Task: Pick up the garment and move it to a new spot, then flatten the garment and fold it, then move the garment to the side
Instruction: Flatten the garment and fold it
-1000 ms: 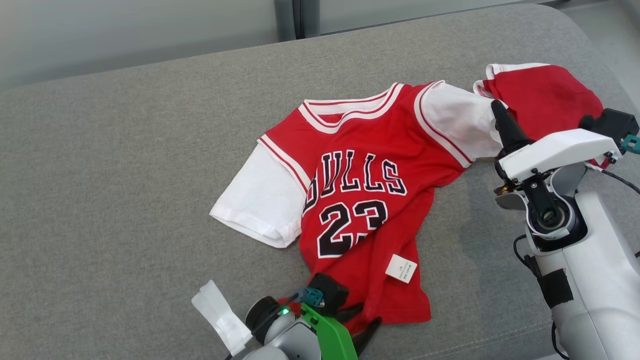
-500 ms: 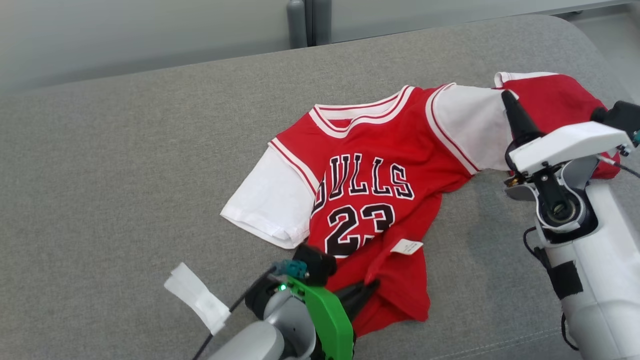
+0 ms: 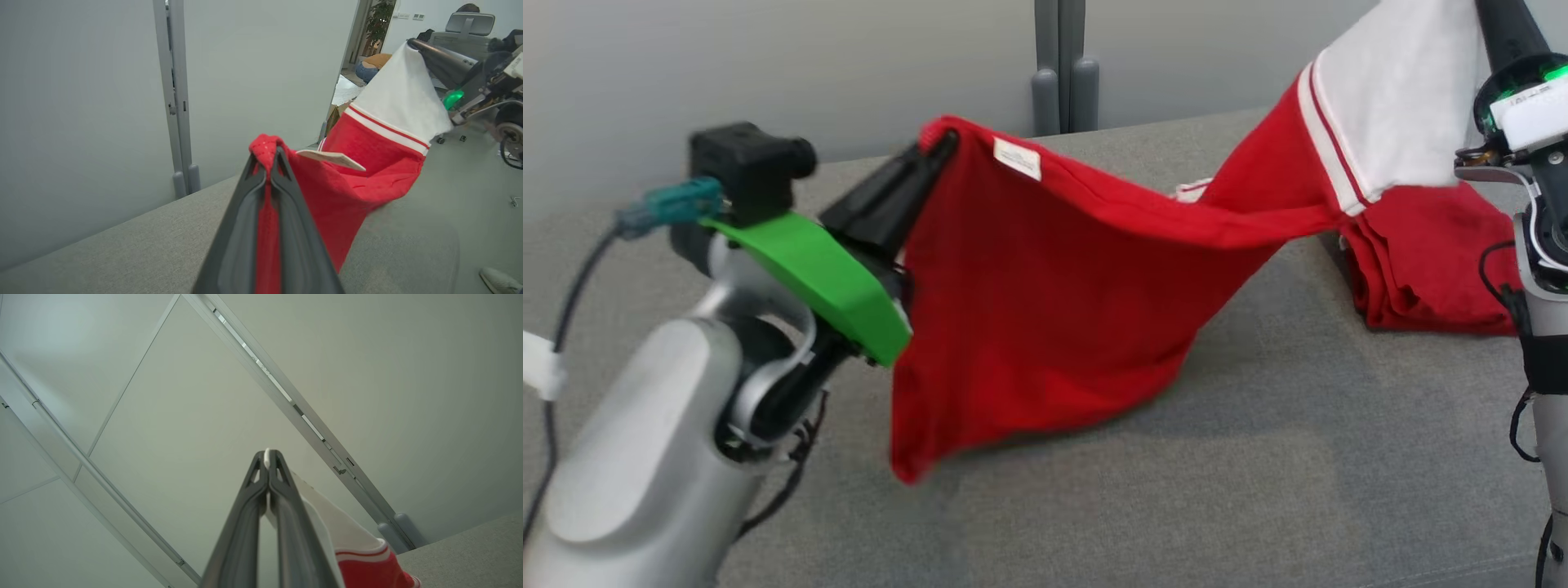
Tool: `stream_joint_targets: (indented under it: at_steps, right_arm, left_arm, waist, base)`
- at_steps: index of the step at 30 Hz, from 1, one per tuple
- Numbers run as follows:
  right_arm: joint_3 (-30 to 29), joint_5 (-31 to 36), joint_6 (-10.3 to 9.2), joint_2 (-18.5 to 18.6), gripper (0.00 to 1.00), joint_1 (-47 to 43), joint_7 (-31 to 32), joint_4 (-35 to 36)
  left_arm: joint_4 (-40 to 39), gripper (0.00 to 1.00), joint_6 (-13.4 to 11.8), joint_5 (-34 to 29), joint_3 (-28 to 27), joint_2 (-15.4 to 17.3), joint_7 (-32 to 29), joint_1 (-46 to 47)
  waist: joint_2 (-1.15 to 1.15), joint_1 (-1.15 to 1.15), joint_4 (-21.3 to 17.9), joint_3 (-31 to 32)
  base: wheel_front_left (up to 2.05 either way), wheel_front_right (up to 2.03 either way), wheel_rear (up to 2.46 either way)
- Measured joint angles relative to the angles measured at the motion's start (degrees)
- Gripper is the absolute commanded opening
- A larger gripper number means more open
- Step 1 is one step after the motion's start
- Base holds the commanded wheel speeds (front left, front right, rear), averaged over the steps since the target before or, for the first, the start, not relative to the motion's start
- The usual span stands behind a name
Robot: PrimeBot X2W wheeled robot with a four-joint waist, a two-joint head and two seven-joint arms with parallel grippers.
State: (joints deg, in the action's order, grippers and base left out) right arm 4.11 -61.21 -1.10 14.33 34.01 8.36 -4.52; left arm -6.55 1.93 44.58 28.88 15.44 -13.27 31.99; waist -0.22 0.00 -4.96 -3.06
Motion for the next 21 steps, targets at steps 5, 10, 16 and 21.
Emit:
stream_joint_targets:
  at_steps: [5, 10, 16, 21]
  right_arm:
    - [-1.8, -3.7, -1.79, 0.1, 0.00, -0.2, 3.1, 4.0]
    - [-4.0, -9.7, -2.60, -0.2, 0.00, -2.6, 6.6, 12.2]
    - [-8.5, -16.1, -3.79, 0.2, 0.00, -5.5, 9.5, 27.5]
    - [-11.7, -16.6, -5.34, 2.4, 0.00, -6.6, 10.9, 37.8]
  left_arm:
    - [-4.6, 0.00, -1.7, 2.0, -6.1, 4.5, -2.7, 1.5]
    - [-11.3, 0.00, -2.8, 7.8, -8.7, 5.6, -6.1, 1.1]
    - [-22.3, 0.00, -4.2, 13.8, -10.6, 6.7, -10.4, -0.4]
    - [-28.7, 0.00, -6.2, 16.8, -12.4, 7.9, -13.5, -1.6]
  waist:
    - [0.00, 0.00, 0.3, 2.8]
    - [0.00, 0.00, -0.1, 5.0]
    - [0.00, 0.00, -1.2, 6.4]
    - [0.00, 0.00, -1.7, 6.7]
  base:
    - [0.00, 0.00, 0.00]
    - [0.00, 0.00, 0.00]
    - [0.00, 0.00, 0.00]
    - [0.00, 0.00, 0.00]
